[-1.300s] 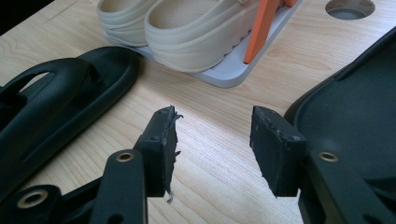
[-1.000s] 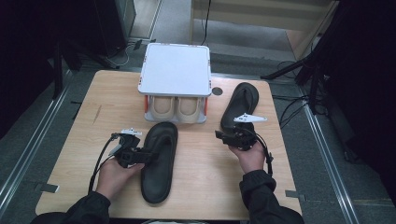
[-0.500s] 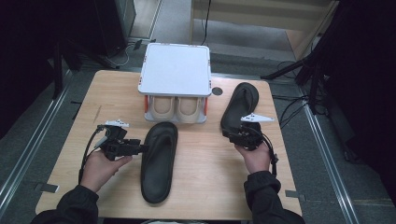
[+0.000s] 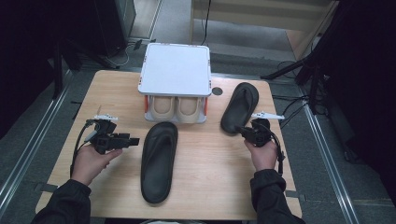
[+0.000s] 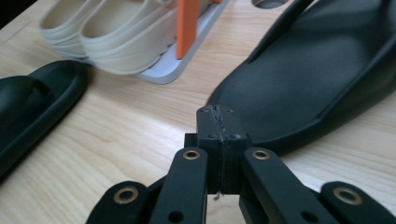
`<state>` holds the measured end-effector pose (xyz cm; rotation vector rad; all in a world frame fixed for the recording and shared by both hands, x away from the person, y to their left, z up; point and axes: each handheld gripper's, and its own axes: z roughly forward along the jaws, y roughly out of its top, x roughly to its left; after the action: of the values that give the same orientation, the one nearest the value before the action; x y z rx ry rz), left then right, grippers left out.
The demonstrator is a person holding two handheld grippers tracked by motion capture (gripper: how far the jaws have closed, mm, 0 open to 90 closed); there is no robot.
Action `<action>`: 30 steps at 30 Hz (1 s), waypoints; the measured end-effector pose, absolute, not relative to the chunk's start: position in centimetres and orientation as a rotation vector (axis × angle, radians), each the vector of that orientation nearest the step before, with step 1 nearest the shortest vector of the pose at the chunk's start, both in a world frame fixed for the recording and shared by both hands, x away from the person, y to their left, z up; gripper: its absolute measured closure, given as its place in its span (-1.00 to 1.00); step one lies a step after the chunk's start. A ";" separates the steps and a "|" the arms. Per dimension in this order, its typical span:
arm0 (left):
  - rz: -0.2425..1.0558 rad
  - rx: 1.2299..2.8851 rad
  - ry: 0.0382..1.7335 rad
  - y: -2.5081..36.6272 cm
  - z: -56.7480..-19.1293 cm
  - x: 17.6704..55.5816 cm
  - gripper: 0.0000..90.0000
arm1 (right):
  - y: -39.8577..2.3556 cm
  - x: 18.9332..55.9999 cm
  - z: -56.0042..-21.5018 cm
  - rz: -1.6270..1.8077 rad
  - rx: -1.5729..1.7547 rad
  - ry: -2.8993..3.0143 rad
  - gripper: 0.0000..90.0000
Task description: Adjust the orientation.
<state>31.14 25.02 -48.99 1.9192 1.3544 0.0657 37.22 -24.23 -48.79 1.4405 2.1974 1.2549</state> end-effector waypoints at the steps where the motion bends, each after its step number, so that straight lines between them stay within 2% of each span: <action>1: 0.073 1.912 1.354 25.1 -49.0 31.2 -0.05 | -24.4 37.4 -48.8 1.251 1.439 2.195 1.00; 15: 0.090 1.885 1.388 26.7 -49.6 31.9 -0.05 | -24.5 41.6 -50.6 1.176 1.505 2.187 1.00; 30: 0.083 1.895 1.371 26.4 -49.6 31.8 -0.05 | -24.3 42.2 -51.9 1.096 1.535 2.222 1.00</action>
<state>31.82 26.44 -49.65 1.8946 1.3710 0.0830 42.17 -24.25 -51.89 1.5349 2.2221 1.0964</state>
